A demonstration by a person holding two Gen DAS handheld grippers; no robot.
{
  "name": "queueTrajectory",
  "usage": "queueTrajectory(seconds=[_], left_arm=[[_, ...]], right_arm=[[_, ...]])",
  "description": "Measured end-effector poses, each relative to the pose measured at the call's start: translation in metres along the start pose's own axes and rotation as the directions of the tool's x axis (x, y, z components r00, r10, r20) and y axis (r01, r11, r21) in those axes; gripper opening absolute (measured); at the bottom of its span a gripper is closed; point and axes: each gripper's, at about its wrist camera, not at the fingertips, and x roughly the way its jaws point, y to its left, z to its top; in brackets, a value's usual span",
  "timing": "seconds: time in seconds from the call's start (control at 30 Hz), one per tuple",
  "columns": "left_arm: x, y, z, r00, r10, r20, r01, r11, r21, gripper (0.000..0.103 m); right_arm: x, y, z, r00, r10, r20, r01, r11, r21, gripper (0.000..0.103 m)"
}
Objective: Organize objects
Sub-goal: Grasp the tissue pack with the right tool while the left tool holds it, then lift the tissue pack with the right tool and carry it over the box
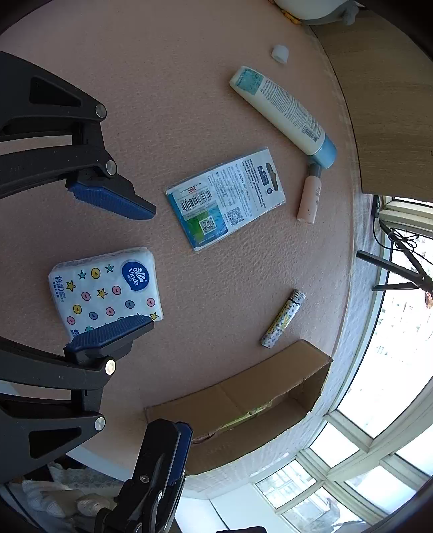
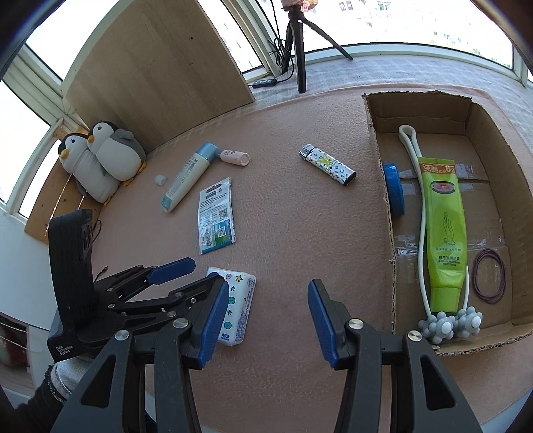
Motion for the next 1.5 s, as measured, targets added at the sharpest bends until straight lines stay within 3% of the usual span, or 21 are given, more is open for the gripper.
queueTrajectory(seconds=[0.33,0.7,0.93,1.07,1.13,1.5], left_arm=[[-0.007,-0.001,-0.032,0.995,-0.081,-0.066,0.086,0.994,0.063,0.065],[0.003,-0.004,-0.033,0.994,-0.053,-0.093,0.059,0.996,0.067,0.065],[0.005,-0.009,-0.034,0.994,-0.067,-0.092,0.074,0.994,0.077,0.063],[0.006,-0.011,-0.035,0.991,-0.096,-0.097,0.104,0.992,0.073,0.048],[0.006,-0.015,-0.034,0.992,-0.089,-0.089,0.096,0.992,0.079,0.048],[-0.011,-0.039,-0.025,0.996,-0.08,-0.045,0.085,0.989,0.122,0.045]], right_arm=[[0.045,0.013,-0.011,0.989,0.043,-0.142,-0.045,0.999,-0.006,0.052],[0.072,0.023,-0.016,0.974,0.03,-0.223,-0.036,0.999,-0.026,0.053],[0.081,0.025,-0.014,0.97,0.042,-0.238,-0.048,0.999,-0.018,0.052],[0.082,0.028,-0.015,0.967,0.077,-0.242,-0.084,0.996,-0.018,0.035],[0.08,0.031,-0.015,0.969,0.076,-0.236,-0.086,0.996,-0.032,0.031],[0.05,0.027,-0.01,0.985,0.06,-0.163,-0.07,0.996,-0.061,0.029]])
